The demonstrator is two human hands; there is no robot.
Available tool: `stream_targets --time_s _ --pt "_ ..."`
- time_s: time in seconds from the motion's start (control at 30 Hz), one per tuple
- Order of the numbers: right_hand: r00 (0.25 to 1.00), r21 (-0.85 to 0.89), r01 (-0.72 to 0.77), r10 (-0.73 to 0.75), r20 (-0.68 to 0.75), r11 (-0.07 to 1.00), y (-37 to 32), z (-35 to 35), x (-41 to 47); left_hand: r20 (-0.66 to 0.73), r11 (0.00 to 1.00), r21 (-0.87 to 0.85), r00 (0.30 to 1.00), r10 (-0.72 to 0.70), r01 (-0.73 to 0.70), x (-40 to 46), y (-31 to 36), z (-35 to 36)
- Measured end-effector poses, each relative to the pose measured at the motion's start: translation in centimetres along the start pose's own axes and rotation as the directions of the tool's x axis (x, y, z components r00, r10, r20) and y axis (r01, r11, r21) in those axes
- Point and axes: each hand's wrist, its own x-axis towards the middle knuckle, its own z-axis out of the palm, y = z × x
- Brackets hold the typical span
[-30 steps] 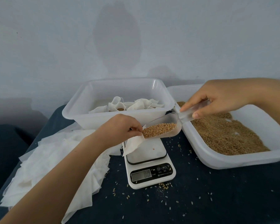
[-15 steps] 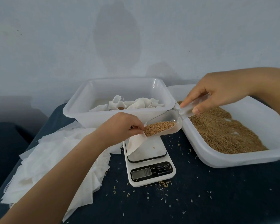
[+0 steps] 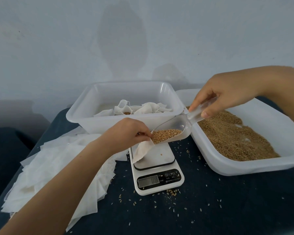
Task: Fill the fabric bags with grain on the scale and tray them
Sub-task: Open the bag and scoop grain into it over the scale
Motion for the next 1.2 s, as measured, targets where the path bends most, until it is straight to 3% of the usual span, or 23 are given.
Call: stream_targets --time_s 0.83,1.03,1.2 --pt "1.000 -0.005 -0.031 0.031 -0.005 1.000 0.1 0.1 0.3 -0.016 0.999 0.038 1.000 0.019 -0.018 -0.2 0.1 0.1" --pt "0.994 0.188 -0.005 0.025 -0.103 0.982 2.7 4.5 -0.5 -0.094 1.000 0.020 0.995 -0.017 0.019 -0.9 -0.3 0.3" --pt "0.975 0.463 0.032 0.075 -0.211 0.886 5.3 9.2 -1.3 -0.200 0.991 -0.085 0.973 -0.119 0.103 -1.1 -0.7 0.5"
